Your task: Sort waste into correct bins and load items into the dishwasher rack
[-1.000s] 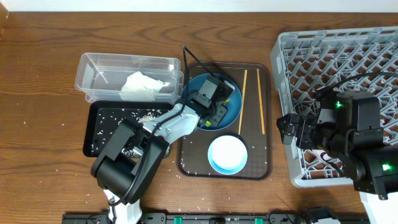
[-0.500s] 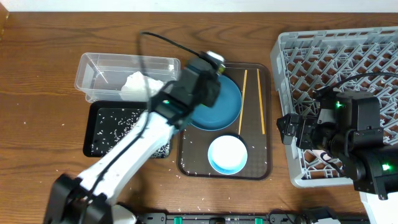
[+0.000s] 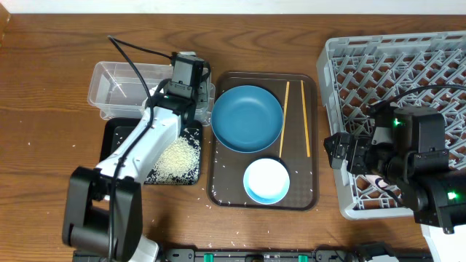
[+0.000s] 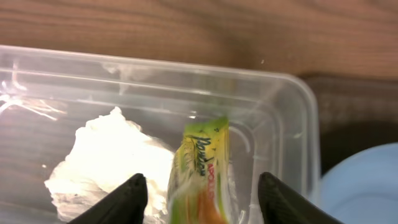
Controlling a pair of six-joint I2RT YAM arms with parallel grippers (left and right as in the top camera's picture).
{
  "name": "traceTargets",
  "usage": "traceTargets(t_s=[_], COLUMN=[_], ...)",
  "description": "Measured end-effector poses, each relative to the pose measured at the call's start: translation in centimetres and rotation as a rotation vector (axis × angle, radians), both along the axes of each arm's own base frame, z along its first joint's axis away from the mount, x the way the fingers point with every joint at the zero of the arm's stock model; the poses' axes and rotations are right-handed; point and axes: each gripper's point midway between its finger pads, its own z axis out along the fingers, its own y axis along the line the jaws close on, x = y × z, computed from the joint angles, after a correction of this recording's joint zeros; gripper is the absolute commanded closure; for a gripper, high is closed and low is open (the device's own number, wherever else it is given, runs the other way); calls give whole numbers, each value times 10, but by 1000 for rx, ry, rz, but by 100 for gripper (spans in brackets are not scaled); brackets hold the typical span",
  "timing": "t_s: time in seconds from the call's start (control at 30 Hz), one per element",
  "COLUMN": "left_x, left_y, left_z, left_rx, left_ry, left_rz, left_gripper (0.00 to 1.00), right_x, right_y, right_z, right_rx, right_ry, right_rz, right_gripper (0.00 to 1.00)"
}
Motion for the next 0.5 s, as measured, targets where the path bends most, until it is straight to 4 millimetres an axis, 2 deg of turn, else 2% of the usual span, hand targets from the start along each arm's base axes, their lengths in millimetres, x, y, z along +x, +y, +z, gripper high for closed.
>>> traceTargets(t_s=[0.1,0.23,0.3,0.4,0.5], left_x=[-9,-33,-54,-87,-125], left_y=[0,0,2,2,3], left_z=[26,82,108,126,134], left_rx=[-22,-76,-103,-141,-172], left_ry=[-33,-114,-141,-126,-79], left_rz=[2,-23,-41,-81,-117], left_gripper=[29,26,25,23,22], right_x=[0,0,0,0,0], right_y=[0,0,0,0,0], right_z=[0,0,0,0,0], right_rx=[0,0,0,-5,-15], right_ry=[0,0,0,-3,-9], right_rz=[0,0,0,8,22], right_gripper=[1,1,2,3,3])
